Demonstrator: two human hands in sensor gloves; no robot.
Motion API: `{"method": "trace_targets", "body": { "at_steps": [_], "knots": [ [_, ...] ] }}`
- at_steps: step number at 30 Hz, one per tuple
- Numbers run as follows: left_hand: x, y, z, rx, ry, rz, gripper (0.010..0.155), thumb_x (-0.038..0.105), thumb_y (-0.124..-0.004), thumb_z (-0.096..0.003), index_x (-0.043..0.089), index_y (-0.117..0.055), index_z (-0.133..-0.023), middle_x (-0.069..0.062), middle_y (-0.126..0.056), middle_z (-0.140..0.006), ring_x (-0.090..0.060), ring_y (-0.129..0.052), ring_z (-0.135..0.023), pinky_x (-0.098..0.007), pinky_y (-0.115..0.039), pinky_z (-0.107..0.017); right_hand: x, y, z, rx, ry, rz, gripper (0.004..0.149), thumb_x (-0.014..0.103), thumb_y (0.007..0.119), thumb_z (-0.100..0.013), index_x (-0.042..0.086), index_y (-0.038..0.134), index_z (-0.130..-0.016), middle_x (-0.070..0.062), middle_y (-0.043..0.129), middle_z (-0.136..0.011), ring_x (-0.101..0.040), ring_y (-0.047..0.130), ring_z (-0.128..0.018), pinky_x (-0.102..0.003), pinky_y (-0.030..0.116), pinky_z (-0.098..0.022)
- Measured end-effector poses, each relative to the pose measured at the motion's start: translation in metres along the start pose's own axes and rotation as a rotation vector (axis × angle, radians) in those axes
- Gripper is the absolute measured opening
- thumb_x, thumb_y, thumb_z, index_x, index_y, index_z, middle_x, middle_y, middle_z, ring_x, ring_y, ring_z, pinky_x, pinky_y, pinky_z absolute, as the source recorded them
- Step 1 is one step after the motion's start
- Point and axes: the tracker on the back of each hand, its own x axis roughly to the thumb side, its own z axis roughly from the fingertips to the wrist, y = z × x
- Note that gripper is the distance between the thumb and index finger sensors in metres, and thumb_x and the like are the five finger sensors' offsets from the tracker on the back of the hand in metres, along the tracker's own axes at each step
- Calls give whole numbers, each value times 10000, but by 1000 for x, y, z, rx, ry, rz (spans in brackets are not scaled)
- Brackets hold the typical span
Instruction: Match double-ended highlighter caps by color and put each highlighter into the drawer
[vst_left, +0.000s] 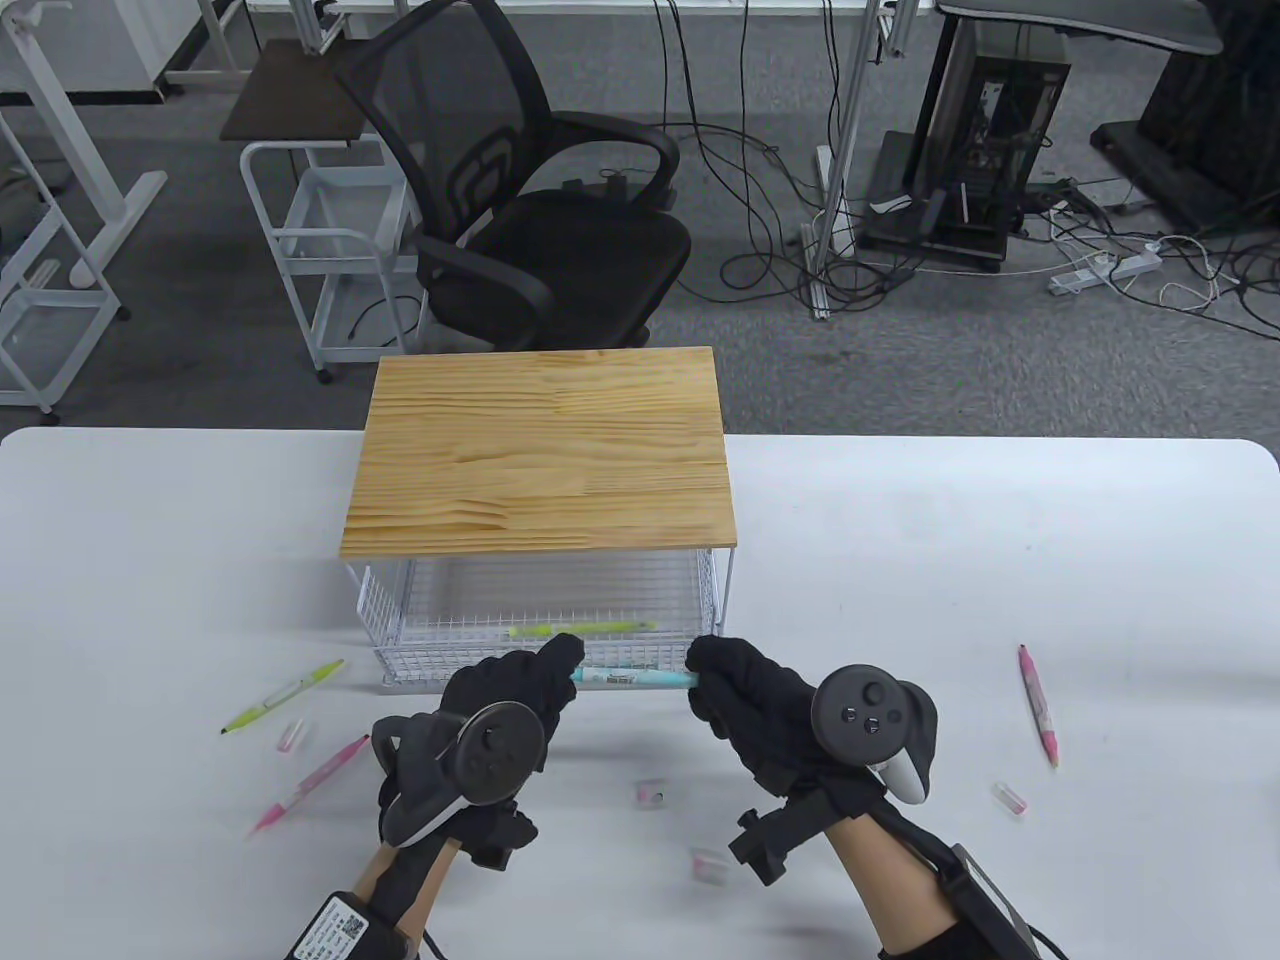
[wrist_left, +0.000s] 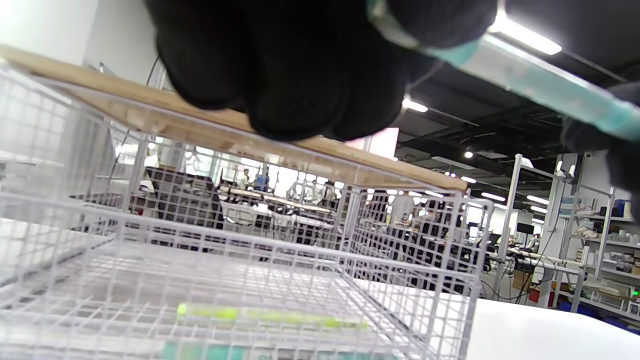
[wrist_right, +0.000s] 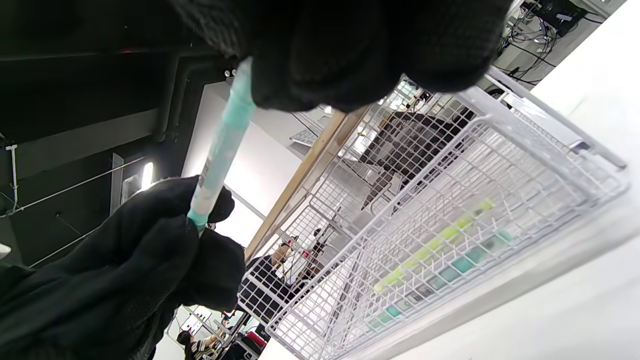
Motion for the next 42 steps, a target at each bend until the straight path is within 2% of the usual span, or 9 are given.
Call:
{"method": "trace_targets", "body": {
  "at_steps": [6, 15, 19, 23, 29, 35, 39, 42],
  "knots": [
    [5, -1, 1, 25, -9, -14, 471, 402, -572, -558, 421, -613, -1027, 43, -914, -804, -154, -961, -650, -480, -799, -678, 4, -1, 1, -14, -18, 6, 433, 323, 631, -587, 171, 629, -992, -27, 888, -734, -135, 928, -504, -428, 815, -507],
    [-1, -4, -1, 6, 10, 8, 469, 414, -574, -561, 431, -612, -1028, 45, -916, -818, -161, -959, -667, -481, -787, -686, 1, 1, 0, 9, -2, -21, 436, 336, 627, -596, 183, 616, -1004, -23, 879, -754, -139, 925, -529, -430, 806, -525],
    [-4, -7, -2, 31, 36, 15, 464, 418, -574, -557, 451, -611, -1019, 52, -912, -835, -167, -956, -682, -484, -778, -687, 1, 0, -1, 9, 5, -13, 440, 345, 638, -603, 199, 625, -1018, -42, 876, -810, -185, 935, -595, -456, 794, -557],
    [-8, -11, -4, 35, 80, 9, 462, 417, -570, -559, 457, -605, -1019, 50, -907, -853, -179, -951, -703, -492, -766, -696, -3, -4, -3, -13, 13, 21, 476, 374, 647, -605, 207, 619, -1050, -88, 834, -930, -264, 915, -719, -502, 761, -613],
    [-17, -11, -8, 30, 137, 21, 463, 415, -566, -561, 461, -592, -1020, 47, -886, -897, -196, -931, -762, -512, -740, -717, -9, -28, -5, -113, 21, 65, 511, 406, 650, -605, 202, 604, -1072, -113, 799, -984, -300, 893, -772, -521, 739, -641],
    [-21, -6, -30, 8, 251, 6, 463, 417, -566, -562, 470, -586, -1021, 49, -869, -932, -210, -910, -819, -524, -712, -741, -20, -46, -5, -196, 55, 89, 520, 414, 650, -604, 205, 597, -1077, -117, 790, -997, -307, 887, -787, -529, 733, -646],
    [-27, -15, -48, -66, 334, 4, 461, 416, -569, -557, 480, -593, -1013, 49, -854, -962, -226, -887, -864, -537, -682, -764, -25, -54, -4, -224, 77, 60, 527, 422, 653, -603, 206, 596, -1080, -119, 788, -1002, -314, 886, -790, -535, 731, -647],
    [-27, -26, -59, -78, 389, -90, 460, 417, -568, -554, 486, -599, -1007, 52, -854, -977, -237, -878, -896, -551, -663, -776, -28, -60, -3, -248, 84, 43, 533, 427, 653, -602, 207, 590, -1083, -119, 781, -1009, -315, 881, -799, -536, 729, -651]
  ]
}}
